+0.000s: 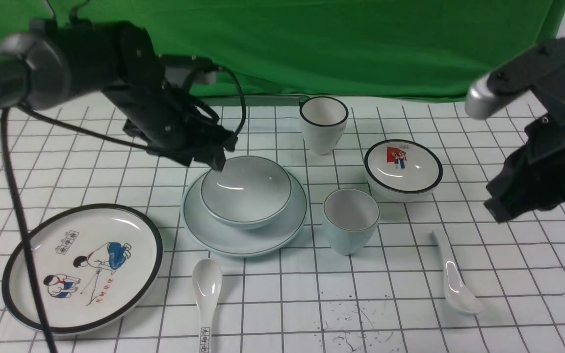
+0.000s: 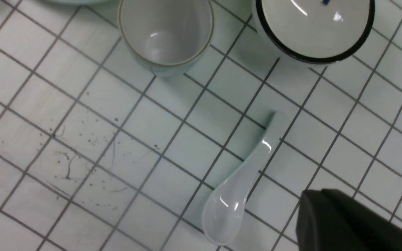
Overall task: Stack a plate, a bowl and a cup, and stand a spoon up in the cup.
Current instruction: Use the left arm to put the blue rice bowl into the blue large plate in the middle, then use the right arm to grab a blue teacup
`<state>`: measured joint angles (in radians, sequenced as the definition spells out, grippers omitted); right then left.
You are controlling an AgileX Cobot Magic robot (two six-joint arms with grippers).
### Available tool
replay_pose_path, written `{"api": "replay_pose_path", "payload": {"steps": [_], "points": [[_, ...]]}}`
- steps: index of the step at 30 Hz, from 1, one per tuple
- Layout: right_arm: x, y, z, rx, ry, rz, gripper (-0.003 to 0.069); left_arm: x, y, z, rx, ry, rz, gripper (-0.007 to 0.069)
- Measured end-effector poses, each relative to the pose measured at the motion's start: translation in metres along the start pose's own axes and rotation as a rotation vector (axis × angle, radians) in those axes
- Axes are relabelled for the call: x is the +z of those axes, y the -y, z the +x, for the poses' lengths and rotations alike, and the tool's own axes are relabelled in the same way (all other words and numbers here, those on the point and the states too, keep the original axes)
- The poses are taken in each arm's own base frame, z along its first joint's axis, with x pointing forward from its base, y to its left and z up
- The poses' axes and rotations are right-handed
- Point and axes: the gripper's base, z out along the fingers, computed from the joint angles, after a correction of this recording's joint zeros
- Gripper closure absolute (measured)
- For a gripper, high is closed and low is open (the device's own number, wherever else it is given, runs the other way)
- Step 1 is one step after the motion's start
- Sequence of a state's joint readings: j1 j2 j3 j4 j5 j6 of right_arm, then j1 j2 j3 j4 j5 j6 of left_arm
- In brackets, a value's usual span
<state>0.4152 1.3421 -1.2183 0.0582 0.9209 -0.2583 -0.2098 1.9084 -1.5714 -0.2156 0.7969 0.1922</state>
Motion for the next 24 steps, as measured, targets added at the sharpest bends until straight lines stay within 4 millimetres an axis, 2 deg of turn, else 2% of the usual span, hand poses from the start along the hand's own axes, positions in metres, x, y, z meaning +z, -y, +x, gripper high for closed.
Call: {"api": "replay_pose_path", "payload": {"steps": [3, 5, 6, 7, 8, 9, 10, 11, 12, 13, 15, 21, 22, 24], "points": [[0.005, 0.003, -0.016, 0.007, -0.02, -0.017, 0.0527, -0.052, 0.005, -0.01, 0.032, 0.103, -0.033, 0.0223], [0.009, 0.004, -0.023, 0.009, -0.033, -0.027, 0.0466, -0.075, 0.007, -0.012, 0.039, 0.145, -0.048, 0.0244], [0.018, 0.003, -0.032, 0.001, -0.055, -0.04, 0.0373, -0.103, 0.01, -0.01, 0.052, 0.19, -0.066, 0.0282], [0.023, 0.001, -0.038, -0.01, -0.063, -0.049, 0.0308, -0.122, 0.012, -0.007, 0.061, 0.216, -0.082, 0.0327], [0.024, 0.001, -0.039, -0.01, -0.066, -0.05, 0.0308, -0.125, 0.012, -0.006, 0.064, 0.221, -0.086, 0.0335], [0.036, -0.007, -0.049, -0.034, -0.082, -0.07, 0.0233, -0.144, 0.014, 0.002, 0.063, 0.242, -0.101, 0.0409], [0.037, -0.008, -0.051, -0.037, -0.079, -0.071, 0.0222, -0.148, 0.015, 0.004, 0.063, 0.246, -0.104, 0.0428], [0.049, -0.018, -0.06, -0.067, -0.092, -0.091, 0.0193, -0.161, 0.017, 0.016, 0.066, 0.257, -0.113, 0.0509], [0.05, -0.02, -0.061, -0.07, -0.093, -0.094, 0.019, -0.162, 0.017, 0.018, 0.066, 0.258, -0.114, 0.0519], [0.06, -0.027, -0.068, -0.091, -0.096, -0.107, 0.0183, -0.169, 0.018, 0.03, 0.065, 0.261, -0.115, 0.0585], [0.074, -0.035, -0.077, -0.109, -0.095, -0.118, 0.0181, -0.177, 0.021, 0.051, 0.059, 0.268, -0.113, 0.0644], [0.116, -0.038, -0.085, -0.124, -0.144, -0.114, 0.0181, -0.184, 0.026, 0.108, 0.026, 0.303, -0.083, 0.0662], [0.118, -0.038, -0.085, -0.124, -0.147, -0.115, 0.0181, -0.184, 0.026, 0.11, 0.026, 0.304, -0.083, 0.0662], [0.138, -0.04, -0.084, -0.128, -0.175, -0.118, 0.0181, -0.183, 0.028, 0.133, 0.009, 0.326, -0.07, 0.0662]]}}
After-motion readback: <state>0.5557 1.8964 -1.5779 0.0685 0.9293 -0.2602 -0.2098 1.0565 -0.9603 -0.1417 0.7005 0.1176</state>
